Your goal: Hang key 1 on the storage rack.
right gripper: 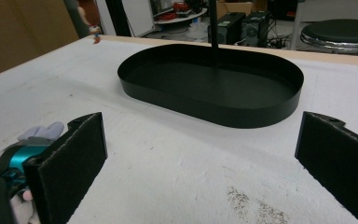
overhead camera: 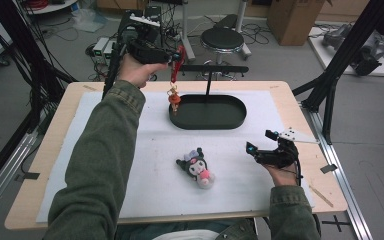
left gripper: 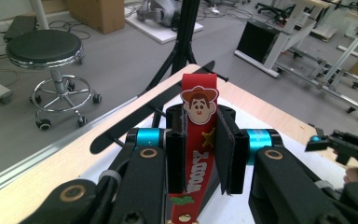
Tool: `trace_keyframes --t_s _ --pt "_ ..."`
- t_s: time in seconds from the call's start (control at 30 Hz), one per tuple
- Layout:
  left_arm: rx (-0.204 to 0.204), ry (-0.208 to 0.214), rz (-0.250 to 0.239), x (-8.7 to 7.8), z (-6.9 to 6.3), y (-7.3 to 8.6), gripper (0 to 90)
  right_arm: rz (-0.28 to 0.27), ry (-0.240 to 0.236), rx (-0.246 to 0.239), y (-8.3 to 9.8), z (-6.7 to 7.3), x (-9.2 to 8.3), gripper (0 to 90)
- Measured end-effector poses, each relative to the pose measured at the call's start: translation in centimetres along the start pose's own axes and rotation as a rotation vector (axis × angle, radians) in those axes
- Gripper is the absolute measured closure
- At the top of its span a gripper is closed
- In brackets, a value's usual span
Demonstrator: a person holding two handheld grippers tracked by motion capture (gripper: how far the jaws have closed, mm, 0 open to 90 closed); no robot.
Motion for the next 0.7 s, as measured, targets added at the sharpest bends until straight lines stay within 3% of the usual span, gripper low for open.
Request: trace_keyframes --t_s 0.03,0.1,0.27,0.37,0.5,0.67,0.7 --pt "-0.013 -0.026 0.003 0.6 0.0 -0.3 75.5 -0.001 0.000 0.000 0.0 0.0 0.0 1.0" --pt "-0.038 -0.029 -0.011 1.1 0.2 -0.5 75.5 -0.002 -0.001 -0.002 0.0 0.0 0.0 1.0" --pt "-0.076 -0.011 -0.059 2.1 0.8 -0.7 75.5 0.006 -0.006 -0.011 0.1 0.2 0.1 1.0" --pt "-0.095 -0.045 -0.066 3.2 1.5 -0.9 75.5 0.007 -0.005 -0.021 0.1 0.2 0.1 1.0" --pt "-0.083 -0.082 -0.047 4.0 2.0 -1.4 75.5 0.017 0.000 -0.024 0.3 0.2 0.1 1.0" --pt "-0.079 -0.086 -0.052 4.4 2.1 -2.0 75.5 0.028 -0.001 -0.031 0.3 0.4 0.3 1.0" --pt "-0.076 -0.105 -0.034 4.8 2.1 -2.1 75.5 0.023 -0.002 -0.037 0.3 0.3 0.3 1.0"
Point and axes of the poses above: each handheld gripper's, and its own axes: x roughly forward along the jaws, y roughly out of its underside, z roughly to its left, the point moved 2 cm from there along x, roughly forward along the jaws, and after that the axes turned 2 degrees about y, right-handed, at the moved point
